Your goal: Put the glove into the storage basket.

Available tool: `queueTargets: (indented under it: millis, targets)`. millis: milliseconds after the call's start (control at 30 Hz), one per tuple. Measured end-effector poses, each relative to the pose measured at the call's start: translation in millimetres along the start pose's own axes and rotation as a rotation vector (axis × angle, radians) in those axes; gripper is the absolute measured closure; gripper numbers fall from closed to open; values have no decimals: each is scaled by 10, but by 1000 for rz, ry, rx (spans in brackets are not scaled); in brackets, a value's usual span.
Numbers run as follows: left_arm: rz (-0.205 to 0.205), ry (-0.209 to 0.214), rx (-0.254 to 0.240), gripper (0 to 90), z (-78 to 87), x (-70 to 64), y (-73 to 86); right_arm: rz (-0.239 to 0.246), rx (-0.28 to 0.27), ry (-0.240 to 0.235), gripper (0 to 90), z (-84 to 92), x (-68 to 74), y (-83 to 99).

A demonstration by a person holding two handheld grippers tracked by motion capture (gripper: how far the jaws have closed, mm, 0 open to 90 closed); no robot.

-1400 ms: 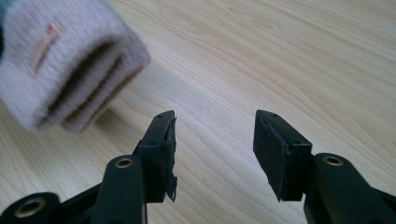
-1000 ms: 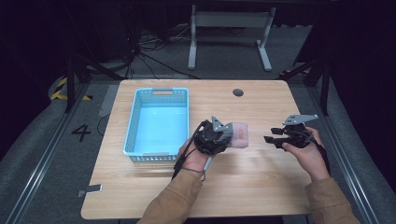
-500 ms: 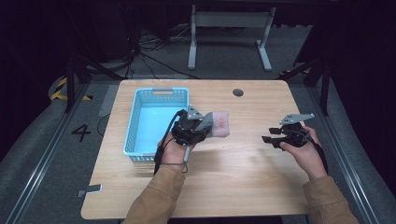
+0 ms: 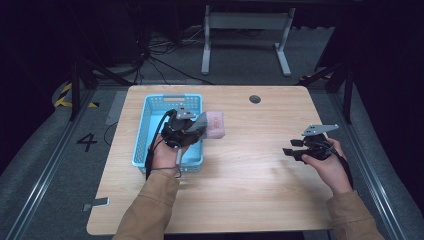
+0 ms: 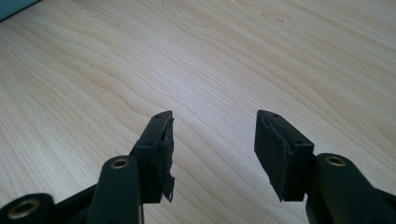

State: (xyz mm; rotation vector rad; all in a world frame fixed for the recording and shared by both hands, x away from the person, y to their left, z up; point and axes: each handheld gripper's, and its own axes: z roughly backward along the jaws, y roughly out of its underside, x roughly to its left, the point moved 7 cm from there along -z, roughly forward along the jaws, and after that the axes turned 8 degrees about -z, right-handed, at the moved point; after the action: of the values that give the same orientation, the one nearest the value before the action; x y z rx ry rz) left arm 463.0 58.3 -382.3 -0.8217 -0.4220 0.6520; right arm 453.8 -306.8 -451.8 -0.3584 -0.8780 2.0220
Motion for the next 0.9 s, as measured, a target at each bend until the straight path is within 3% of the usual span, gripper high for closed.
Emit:
queueTargets:
  millis: [133, 167, 433, 700, 900]
  targets:
    - [29, -3, 10, 649, 31, 131, 44, -6, 4, 3, 481, 13, -16, 31]
    - [28, -21, 18, 649, 42, 206, 73, -8, 6, 8, 481, 16, -26, 46]
    - [38, -29, 22, 645, 66, 450, 153, -16, 15, 17, 477, 37, -40, 106]
    - [44, -54, 33, 645, 76, 620, 236, -29, 20, 26, 475, 81, -68, 178]
    - [48, -62, 76, 645, 21, 754, 343, -30, 25, 26, 473, 81, -64, 213]
